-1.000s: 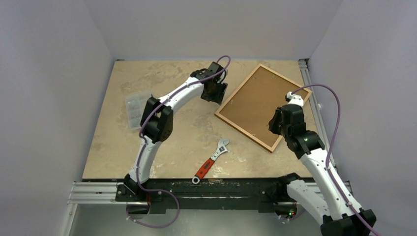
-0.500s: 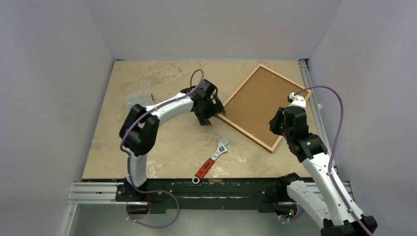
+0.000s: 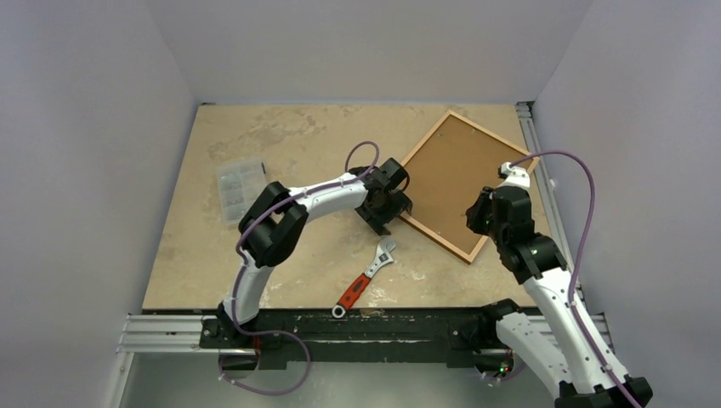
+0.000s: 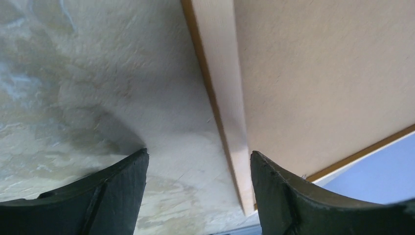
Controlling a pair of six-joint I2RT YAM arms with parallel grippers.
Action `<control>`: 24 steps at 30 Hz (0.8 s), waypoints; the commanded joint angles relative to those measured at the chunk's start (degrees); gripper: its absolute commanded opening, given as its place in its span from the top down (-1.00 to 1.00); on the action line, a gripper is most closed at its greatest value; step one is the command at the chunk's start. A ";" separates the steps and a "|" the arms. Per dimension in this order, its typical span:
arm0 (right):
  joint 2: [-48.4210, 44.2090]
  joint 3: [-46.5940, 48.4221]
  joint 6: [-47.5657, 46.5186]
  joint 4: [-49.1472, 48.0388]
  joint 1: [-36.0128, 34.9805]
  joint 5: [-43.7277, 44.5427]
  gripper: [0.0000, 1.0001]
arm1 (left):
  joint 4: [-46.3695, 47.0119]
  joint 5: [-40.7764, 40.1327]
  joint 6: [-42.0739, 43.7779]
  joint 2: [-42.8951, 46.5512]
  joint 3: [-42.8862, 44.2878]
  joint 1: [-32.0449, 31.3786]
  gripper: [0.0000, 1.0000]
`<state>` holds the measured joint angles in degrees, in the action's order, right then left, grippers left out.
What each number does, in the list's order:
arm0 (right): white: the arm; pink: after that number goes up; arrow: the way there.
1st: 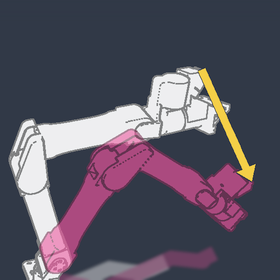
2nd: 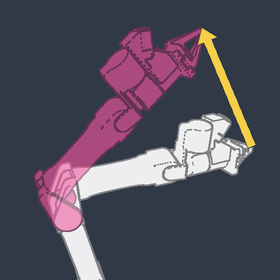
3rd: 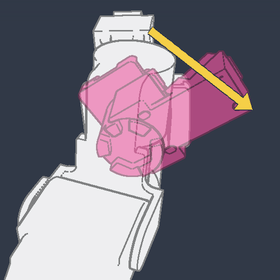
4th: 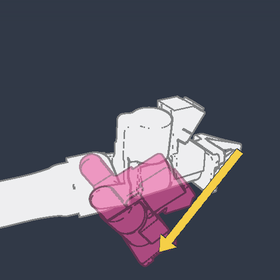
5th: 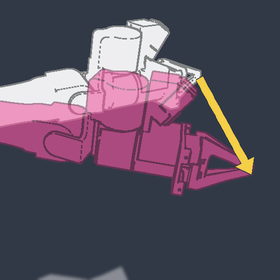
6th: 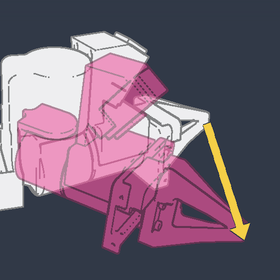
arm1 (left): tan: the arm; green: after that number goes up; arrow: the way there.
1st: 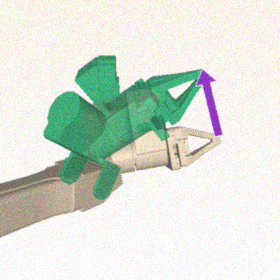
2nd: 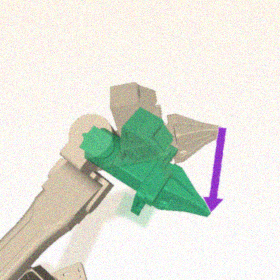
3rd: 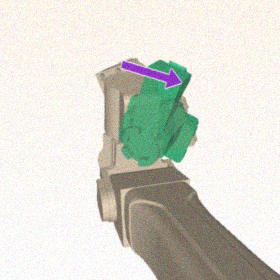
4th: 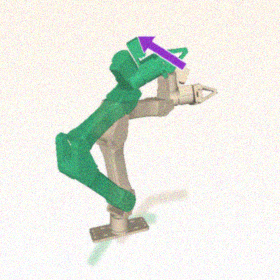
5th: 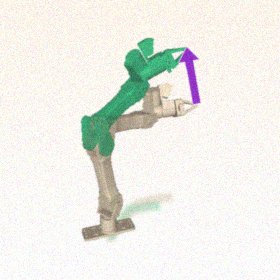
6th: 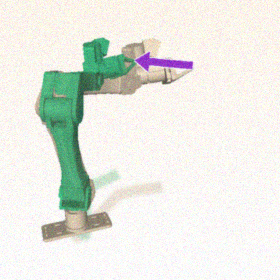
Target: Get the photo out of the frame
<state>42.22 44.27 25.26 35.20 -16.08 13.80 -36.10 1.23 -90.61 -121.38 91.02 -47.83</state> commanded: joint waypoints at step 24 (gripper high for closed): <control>9.20 -1.42 -1.86 -7.61 -1.59 -6.71 1.00 | 5.89 2.38 24.97 -8.80 11.36 10.14 0.92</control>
<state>48.84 43.44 24.53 32.71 -16.53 9.63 -35.79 -2.13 -78.78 -129.21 101.97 -41.80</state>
